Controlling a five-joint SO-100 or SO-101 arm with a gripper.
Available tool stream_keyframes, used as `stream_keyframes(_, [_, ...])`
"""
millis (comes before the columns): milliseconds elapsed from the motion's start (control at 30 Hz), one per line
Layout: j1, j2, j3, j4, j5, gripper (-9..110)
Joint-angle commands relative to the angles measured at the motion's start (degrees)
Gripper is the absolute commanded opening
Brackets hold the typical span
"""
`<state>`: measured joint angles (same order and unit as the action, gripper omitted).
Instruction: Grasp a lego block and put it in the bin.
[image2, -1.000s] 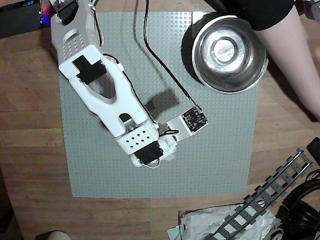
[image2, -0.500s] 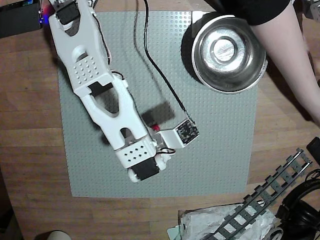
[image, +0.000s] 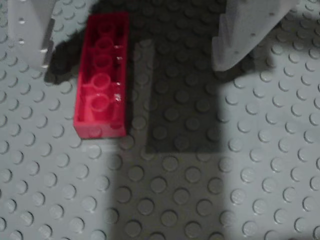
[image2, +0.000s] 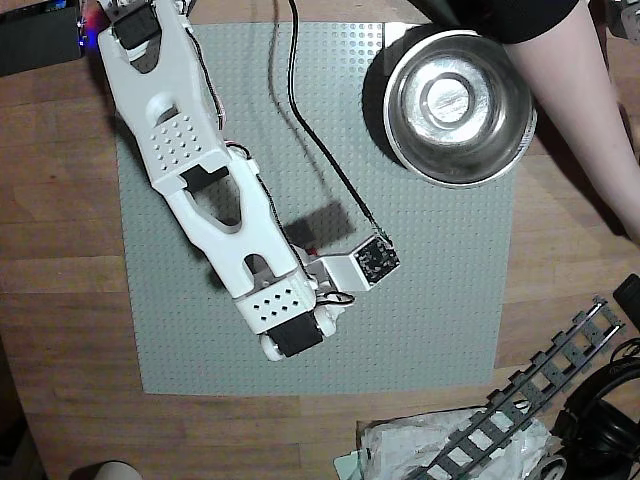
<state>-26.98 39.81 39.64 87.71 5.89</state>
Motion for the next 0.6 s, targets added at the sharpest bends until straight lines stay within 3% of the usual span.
stream_keyframes(0, [-0.62, 0.09, -2.90, 0.53, 0.53, 29])
stream_keyframes(400, [-1.14, -4.66, -8.44, 1.23, 0.53, 20])
stream_keyframes(567, [-1.23, -7.12, -12.22, 2.55, 0.53, 11])
